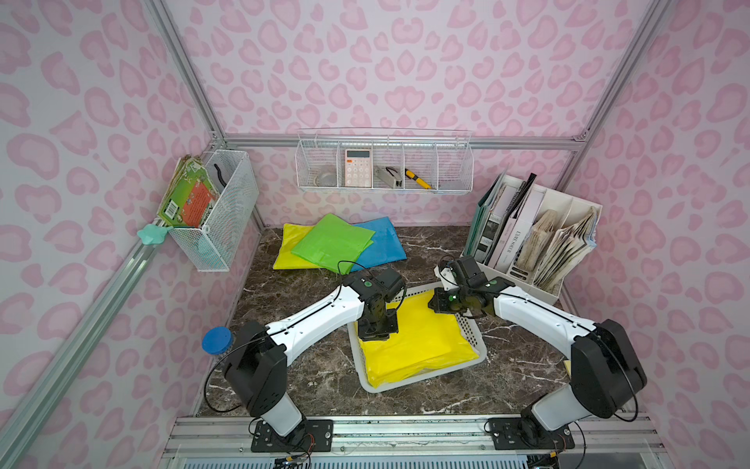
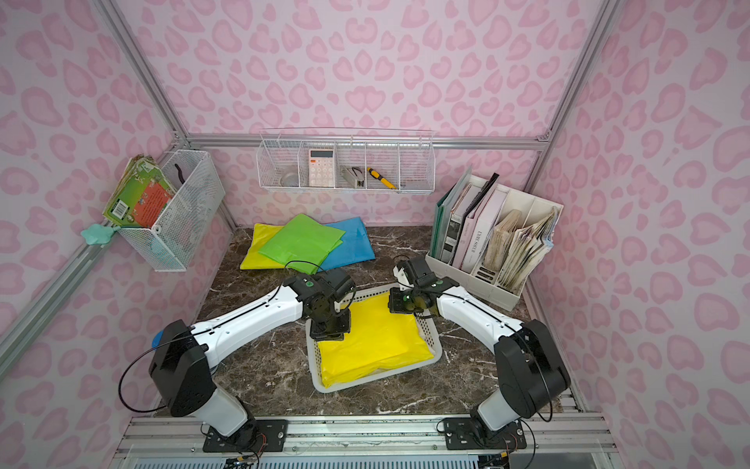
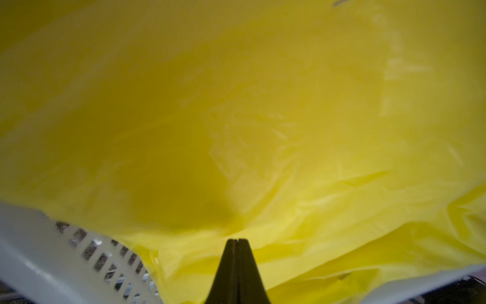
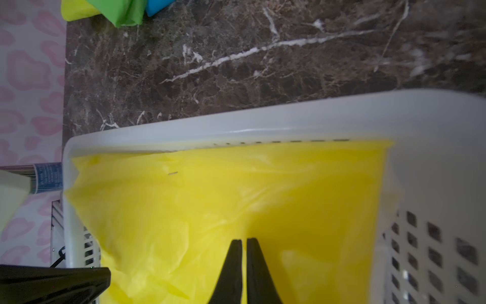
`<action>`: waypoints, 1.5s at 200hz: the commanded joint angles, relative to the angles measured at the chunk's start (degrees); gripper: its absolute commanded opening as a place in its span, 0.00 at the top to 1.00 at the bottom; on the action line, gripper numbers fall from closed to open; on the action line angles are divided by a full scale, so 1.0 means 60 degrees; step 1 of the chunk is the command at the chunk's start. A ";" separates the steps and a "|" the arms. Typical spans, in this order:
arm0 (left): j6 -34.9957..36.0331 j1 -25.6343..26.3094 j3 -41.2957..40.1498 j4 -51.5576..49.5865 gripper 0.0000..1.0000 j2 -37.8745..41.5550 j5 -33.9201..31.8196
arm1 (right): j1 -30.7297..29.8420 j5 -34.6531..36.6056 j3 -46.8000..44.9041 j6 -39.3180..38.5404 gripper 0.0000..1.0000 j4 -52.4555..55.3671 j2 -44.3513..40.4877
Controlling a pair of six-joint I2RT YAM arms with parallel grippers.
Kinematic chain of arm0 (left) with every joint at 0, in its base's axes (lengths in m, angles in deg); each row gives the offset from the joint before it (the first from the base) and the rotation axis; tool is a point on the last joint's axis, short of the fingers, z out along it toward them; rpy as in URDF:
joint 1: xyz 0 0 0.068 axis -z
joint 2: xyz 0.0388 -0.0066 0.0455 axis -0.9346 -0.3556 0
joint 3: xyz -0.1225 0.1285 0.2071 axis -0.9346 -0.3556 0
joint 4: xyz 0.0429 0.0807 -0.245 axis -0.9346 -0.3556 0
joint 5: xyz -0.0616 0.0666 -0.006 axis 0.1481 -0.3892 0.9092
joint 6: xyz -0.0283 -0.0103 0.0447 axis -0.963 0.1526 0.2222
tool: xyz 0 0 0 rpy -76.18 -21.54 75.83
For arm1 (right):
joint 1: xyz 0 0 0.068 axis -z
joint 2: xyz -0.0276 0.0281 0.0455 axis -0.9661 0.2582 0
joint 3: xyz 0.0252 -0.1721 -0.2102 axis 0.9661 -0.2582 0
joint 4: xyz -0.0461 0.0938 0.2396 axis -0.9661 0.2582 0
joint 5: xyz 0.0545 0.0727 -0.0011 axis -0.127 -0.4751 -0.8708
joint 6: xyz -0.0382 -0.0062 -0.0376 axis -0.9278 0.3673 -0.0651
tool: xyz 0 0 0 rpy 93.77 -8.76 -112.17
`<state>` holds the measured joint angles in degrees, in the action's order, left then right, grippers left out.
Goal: Put the folded raincoat in the basket
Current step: Place the raincoat in the basket, then move the raincoat to the center of the board.
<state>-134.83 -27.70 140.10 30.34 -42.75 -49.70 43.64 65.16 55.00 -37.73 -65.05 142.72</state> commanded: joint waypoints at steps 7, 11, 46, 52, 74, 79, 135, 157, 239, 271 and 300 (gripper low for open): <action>0.0101 -0.0201 -0.0213 -0.0096 1.00 -0.0284 -0.0097 | 0.0260 0.0661 -0.0099 -0.0073 0.90 -0.0135 0.0183; 0.0089 -0.0202 -0.0257 -0.0097 1.00 -0.0262 -0.0097 | 0.0300 0.0727 -0.0093 -0.0130 0.90 -0.0081 0.0165; 0.0092 -0.0196 -0.0120 -0.0375 0.96 0.0521 -0.0255 | 0.0486 0.1200 0.0081 -0.0576 0.89 0.0457 -0.0320; 0.0137 -0.0197 -0.0004 -0.0492 0.92 0.0712 -0.0343 | 0.0485 0.1100 0.0181 -0.0674 0.87 0.0495 -0.0451; 0.0250 -0.0257 0.0364 -0.0837 0.73 0.1441 -0.0683 | 0.0437 0.0569 0.0477 -0.0739 0.77 0.0547 -0.0959; 0.0267 -0.0300 0.0395 -0.0911 0.69 0.1628 -0.0756 | 0.0418 0.0454 0.0543 -0.0721 0.74 0.0532 -0.1048; 0.0186 -0.2236 -0.0339 -0.1953 0.47 0.4131 -0.1555 | -0.0293 0.0267 0.0907 -0.0454 0.55 0.0311 -0.1304; 0.0222 -0.3064 -0.1182 -0.1815 0.24 0.5469 -0.2057 | -0.0530 0.0377 0.1134 -0.0482 0.50 0.0386 -0.1208; 0.1046 -0.6227 -0.0357 0.0008 0.24 0.2967 -0.0130 | -0.1080 0.0603 0.1392 -0.0431 0.45 0.0050 -0.1071; 0.0702 -0.6768 0.0528 0.1457 0.25 0.0876 0.0880 | -0.1209 0.0659 0.1333 -0.0359 0.45 0.0139 -0.1169; 0.0715 -0.7249 0.1689 0.1879 0.26 -0.1193 0.1262 | -0.1286 0.0594 0.0963 -0.0237 0.45 0.0037 -0.1451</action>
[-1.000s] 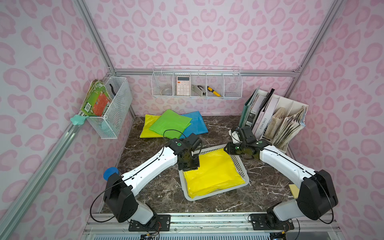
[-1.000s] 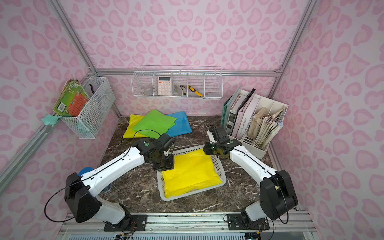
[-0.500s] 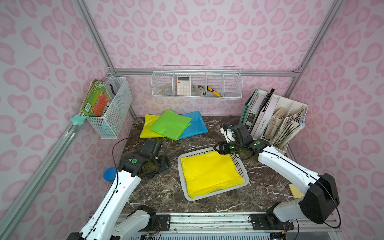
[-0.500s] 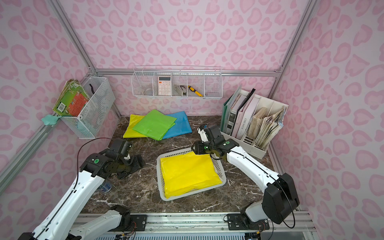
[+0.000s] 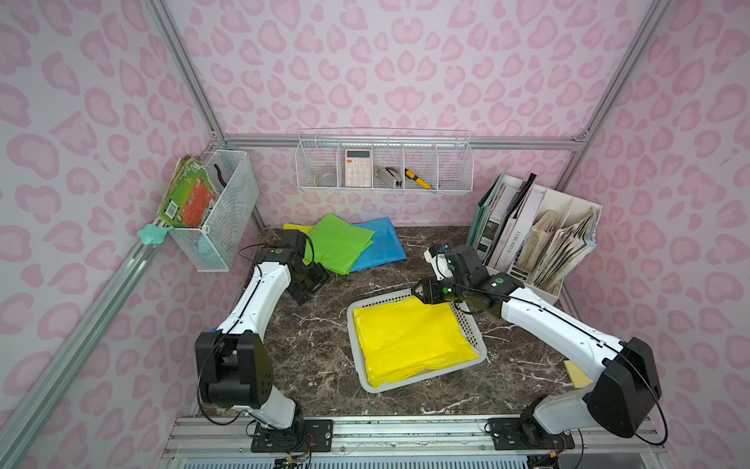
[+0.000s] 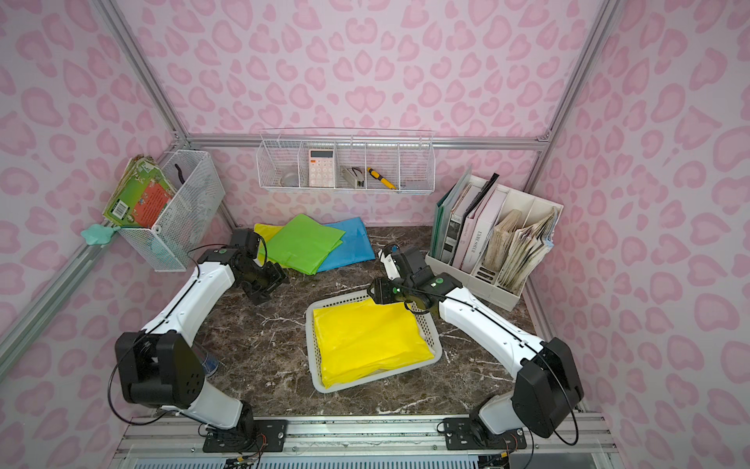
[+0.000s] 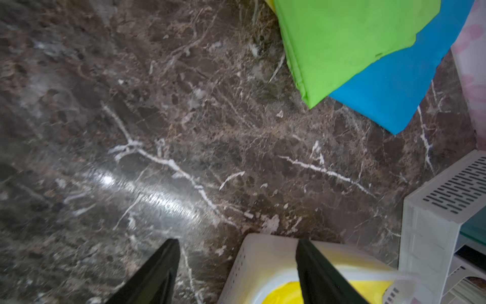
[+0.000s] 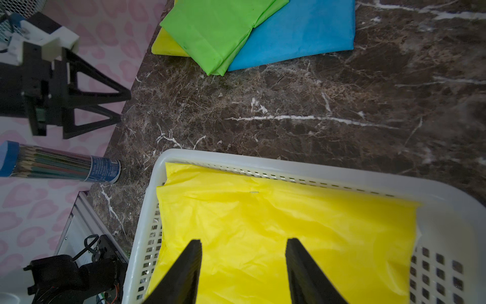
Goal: Put the folded raincoat in the basket
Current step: Move the raincoat to the center of the board.
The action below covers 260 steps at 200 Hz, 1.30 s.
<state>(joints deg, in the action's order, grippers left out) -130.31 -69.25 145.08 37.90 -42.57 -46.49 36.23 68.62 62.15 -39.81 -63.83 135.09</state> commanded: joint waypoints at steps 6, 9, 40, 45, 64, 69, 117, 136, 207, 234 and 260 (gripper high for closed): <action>-0.0066 -0.0419 0.1163 0.0630 0.29 -0.1660 0.0936 | -0.0052 -0.0001 -0.0301 0.0114 0.45 -0.0177 -0.0241; -0.0067 -0.0459 0.1257 0.0663 0.29 -0.1837 0.1006 | -0.0055 -0.0003 -0.0347 0.0122 0.45 -0.0176 -0.0271; -0.0285 -0.0734 0.1842 0.1427 0.29 -0.3141 0.1366 | -0.0051 0.0142 -0.0733 0.0175 0.45 -0.0111 -0.0534; -0.0264 -0.0744 0.1917 0.1530 0.29 -0.3268 0.1431 | -0.0063 0.0129 -0.0832 0.0201 0.45 -0.0155 -0.0597; -0.0370 -0.0738 0.1929 0.2134 0.30 -0.3601 0.2086 | -0.0056 -0.0014 -0.1242 0.0325 0.45 -0.0425 -0.0741; -0.0423 -0.0734 0.1931 0.2226 0.30 -0.3679 0.2159 | -0.0056 -0.0025 -0.1293 0.0331 0.45 -0.0460 -0.0745; -0.0545 -0.0734 0.2223 0.2784 0.33 -0.4450 0.2420 | -0.0053 -0.0061 -0.1279 0.0115 0.46 -0.0271 -0.0501; -0.0568 -0.0734 0.2461 0.2778 0.37 -0.4855 0.2487 | -0.0051 -0.0106 -0.1259 0.0122 0.46 -0.0256 -0.0451; -0.0600 -0.0739 0.2604 0.3170 0.92 -0.5126 0.2864 | -0.0036 0.0057 -0.0992 -0.0112 0.46 0.0358 -0.0572; -0.0653 -0.0738 0.2162 0.2814 1.00 -0.4736 0.2663 | -0.0038 0.0025 -0.1019 -0.0084 0.46 0.0383 -0.0595; -0.0711 -0.0756 0.0962 0.1911 1.00 -0.3624 0.2606 | -0.0036 0.0041 -0.1002 -0.0078 0.46 0.0451 -0.0679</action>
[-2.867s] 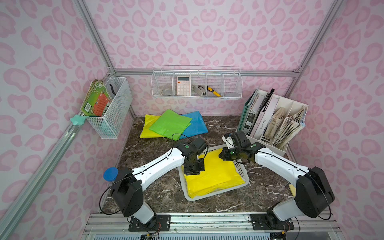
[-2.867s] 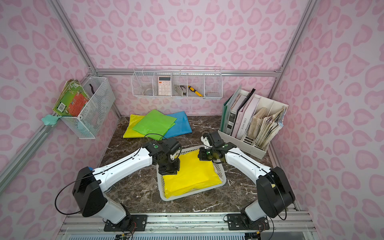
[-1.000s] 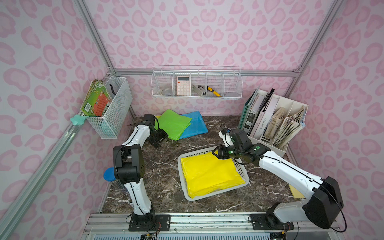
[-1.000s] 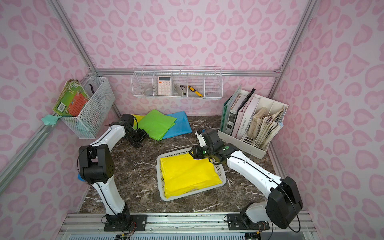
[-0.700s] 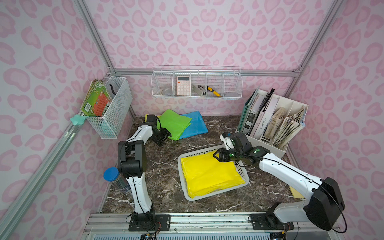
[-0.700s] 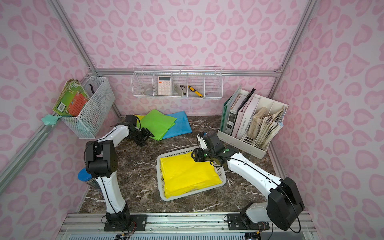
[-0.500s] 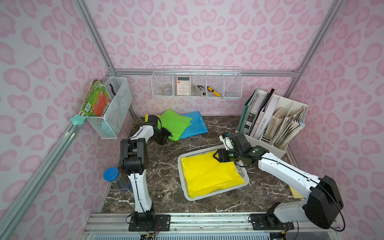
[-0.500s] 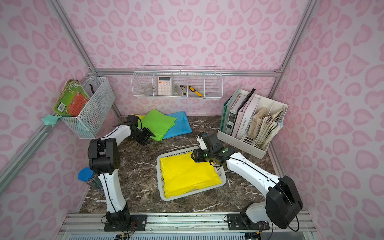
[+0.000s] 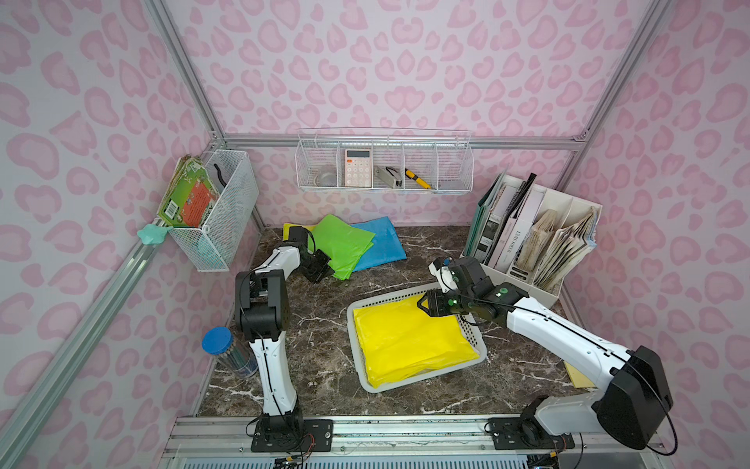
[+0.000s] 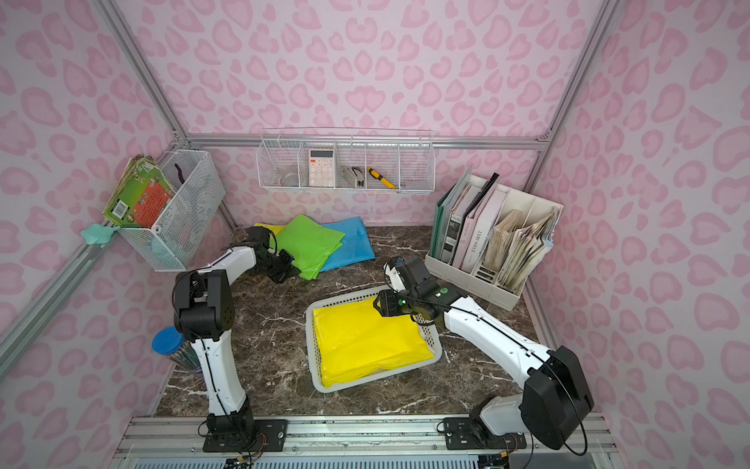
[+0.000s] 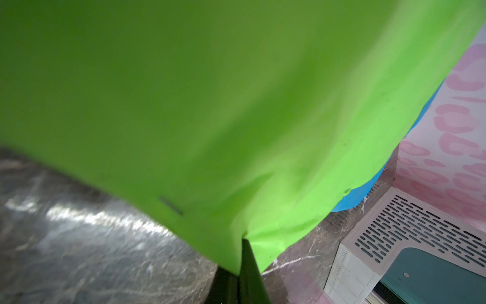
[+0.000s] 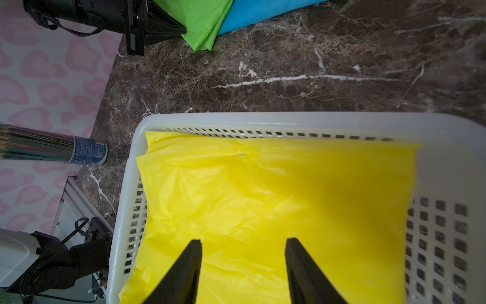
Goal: Put the folded raincoat in the basket
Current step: Move the raincoat to the center of the board, then adjust the basket at the center of the board.
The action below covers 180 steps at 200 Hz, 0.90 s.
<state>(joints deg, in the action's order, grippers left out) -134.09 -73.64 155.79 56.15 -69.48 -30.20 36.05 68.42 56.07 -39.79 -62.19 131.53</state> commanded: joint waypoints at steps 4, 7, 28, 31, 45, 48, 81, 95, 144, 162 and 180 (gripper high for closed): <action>-0.0047 -0.0026 -0.1015 -0.1455 1.00 0.1106 -0.0134 | -0.0007 0.0074 0.0037 -0.0072 0.46 0.0226 -0.0102; -0.0008 -0.0036 -0.1370 -0.1658 1.00 0.1327 -0.0149 | -0.0007 0.0074 0.0059 -0.0075 0.46 0.0287 -0.0104; 0.0225 -0.0059 -0.3285 -0.2463 1.00 0.3174 -0.0812 | -0.0007 -0.0076 0.0051 -0.0096 0.46 0.0453 -0.0255; 0.0253 -0.0053 -0.3516 -0.2583 0.92 0.3447 -0.0961 | -0.0007 -0.0097 0.0000 -0.0096 0.46 0.0429 -0.0290; 0.0488 -0.0129 -0.4015 -0.3457 0.60 0.4456 -0.1600 | -0.0007 -0.0123 -0.0176 -0.0096 0.46 0.0288 -0.0353; 0.0541 -0.0152 -0.4061 -0.3663 0.58 0.4559 -0.1832 | -0.0007 -0.0129 -0.0184 -0.0117 0.46 0.0265 -0.0342; 0.0835 -0.0398 -0.3378 -0.4837 0.46 0.5674 -0.2567 | -0.0009 -0.0298 -0.0071 -0.0092 0.46 0.0081 0.0020; 0.1010 -0.0385 -0.2980 -0.4496 0.49 0.5597 -0.1753 | -0.0058 -0.0465 -0.0011 0.0022 0.46 -0.0113 0.0164; 0.1078 0.1118 -0.1539 -0.4298 0.68 0.3956 -0.0498 | -0.0401 -0.0323 0.0496 0.0048 0.46 -0.0038 0.0403; 0.0794 0.1387 -0.1889 -0.4172 0.73 0.3872 -0.0793 | -0.0390 -0.0235 0.0433 0.0119 0.46 0.0011 0.0256; 0.0470 0.1408 -0.2199 -0.4181 0.77 0.3989 -0.1132 | -0.0317 -0.0387 0.0442 0.0148 0.46 0.0083 0.0112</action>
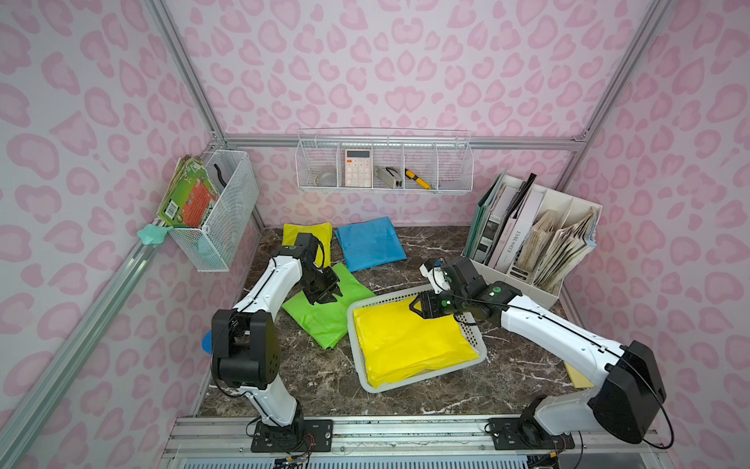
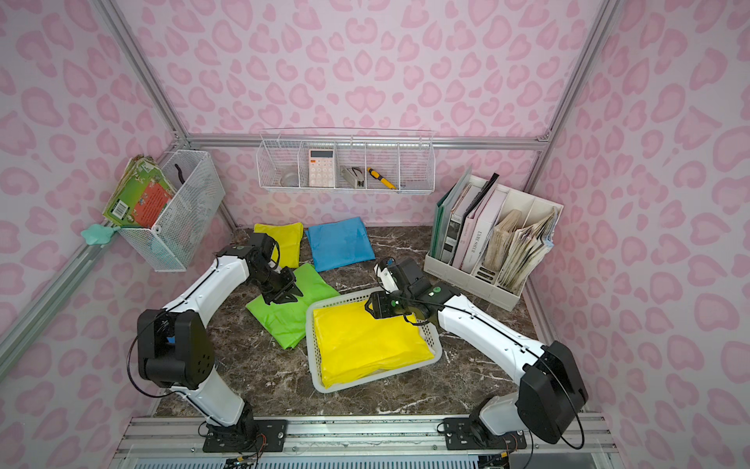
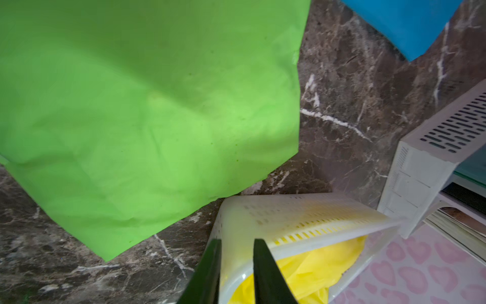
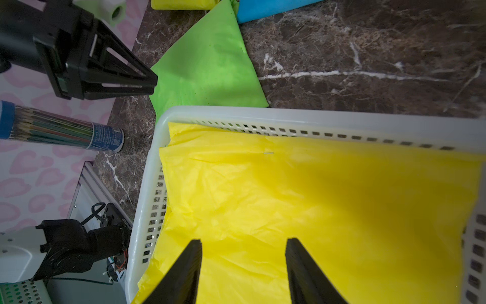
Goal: Put the folded raincoat in the basket
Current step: Adjust the basket at the center of the board.
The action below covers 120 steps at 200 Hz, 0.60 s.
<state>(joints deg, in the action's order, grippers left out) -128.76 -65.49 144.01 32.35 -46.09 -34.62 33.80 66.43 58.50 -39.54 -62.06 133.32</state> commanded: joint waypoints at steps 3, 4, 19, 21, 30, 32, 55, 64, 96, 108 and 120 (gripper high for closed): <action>-0.0446 0.0060 -0.0270 -0.0228 0.77 0.0105 -0.0486 | 0.0079 -0.0044 0.0033 0.0116 0.46 0.0057 -0.0215; -0.0452 0.0068 -0.0274 -0.0236 0.77 0.0115 -0.0516 | 0.0077 -0.0047 0.0040 0.0114 0.46 0.0061 -0.0228; -0.0474 0.0066 -0.0270 -0.0566 0.80 0.0182 -0.1144 | 0.0104 0.0012 0.0056 0.0152 0.46 0.0062 -0.0337; -0.0466 0.0065 -0.0264 -0.0603 0.80 0.0194 -0.1189 | 0.0116 0.0018 0.0049 0.0152 0.46 0.0071 -0.0350; -0.0380 0.0073 -0.0325 -0.0661 0.87 0.0248 -0.1209 | 0.0127 0.0040 0.0071 0.0153 0.46 0.0119 -0.0392; -0.0358 0.0082 -0.0340 -0.0656 0.88 0.0254 -0.1176 | 0.0129 0.0039 0.0064 0.0152 0.46 0.0140 -0.0400; -0.0239 0.0461 -0.0648 -0.0754 0.96 0.0404 -0.0955 | 0.0163 0.0140 0.0065 0.0118 0.46 0.0337 -0.0501; -0.0298 0.0734 -0.0734 -0.0970 0.99 0.0417 -0.1155 | 0.0192 0.0206 0.0052 0.0112 0.46 0.0398 -0.0581; -0.0826 0.1653 -0.1661 -0.0260 1.00 0.0783 -0.0862 | 0.0436 0.0552 -0.0084 0.0128 0.46 0.0387 -0.0983; -0.0979 0.2023 -0.1499 0.0006 1.00 0.0731 -0.0740 | 0.0546 0.0591 -0.0275 0.0151 0.46 0.0161 -0.1159; -0.1036 0.2361 -0.0903 -0.0135 1.00 0.0419 -0.0899 | 0.0699 0.0600 -0.0386 0.0133 0.46 0.0090 -0.1265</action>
<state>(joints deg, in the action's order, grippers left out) -132.82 -54.10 135.01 29.48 -42.03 -40.39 36.80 68.55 57.32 -39.13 -60.42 126.96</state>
